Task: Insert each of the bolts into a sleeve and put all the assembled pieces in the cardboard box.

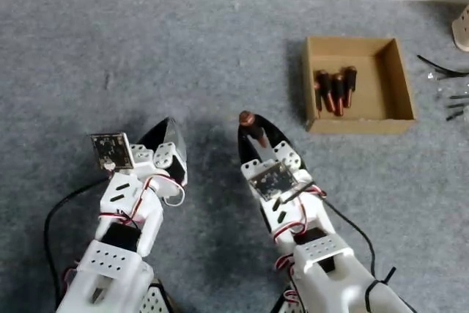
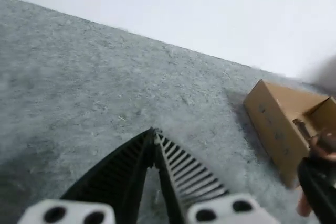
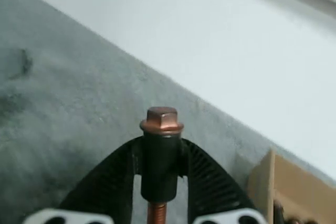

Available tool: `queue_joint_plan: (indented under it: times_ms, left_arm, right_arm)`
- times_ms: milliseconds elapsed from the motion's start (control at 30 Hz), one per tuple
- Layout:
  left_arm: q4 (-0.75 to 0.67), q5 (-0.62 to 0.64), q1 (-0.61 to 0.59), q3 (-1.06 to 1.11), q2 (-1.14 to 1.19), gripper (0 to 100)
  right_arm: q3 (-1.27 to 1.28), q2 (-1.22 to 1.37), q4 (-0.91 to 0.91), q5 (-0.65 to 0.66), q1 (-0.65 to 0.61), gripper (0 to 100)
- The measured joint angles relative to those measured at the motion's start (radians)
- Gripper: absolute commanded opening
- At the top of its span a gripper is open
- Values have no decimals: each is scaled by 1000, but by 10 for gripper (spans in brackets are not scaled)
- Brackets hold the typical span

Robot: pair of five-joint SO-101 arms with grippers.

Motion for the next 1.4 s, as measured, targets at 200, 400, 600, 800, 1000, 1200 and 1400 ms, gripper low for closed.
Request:
queue_joint_plan:
  times_ms: [200, 400, 600, 800, 1000, 1200, 1400]
  left_arm:
    - [137, -186, 57, -9, 0, 6]
    - [192, -308, 87, -17, 0, 6]
    - [192, -347, 68, -17, 0, 6]
    - [192, -347, 58, -17, 0, 7]
    - [192, -347, 55, -17, 0, 7]
    - [192, -348, 57, -17, 0, 7]
    - [192, -348, 55, -17, 0, 7]
  right_arm:
    - [0, 0, 52, 0, 37, 5]
    - [0, 0, 52, 0, 43, 5]
    - [0, 0, 89, 0, 48, 5]
    - [-117, 2, 440, -35, 210, 5]
    - [-476, 5, 690, -219, 356, 5]
    - [-792, 222, 703, -219, 374, 5]
    - [-1226, 677, 858, -219, 482, 5]
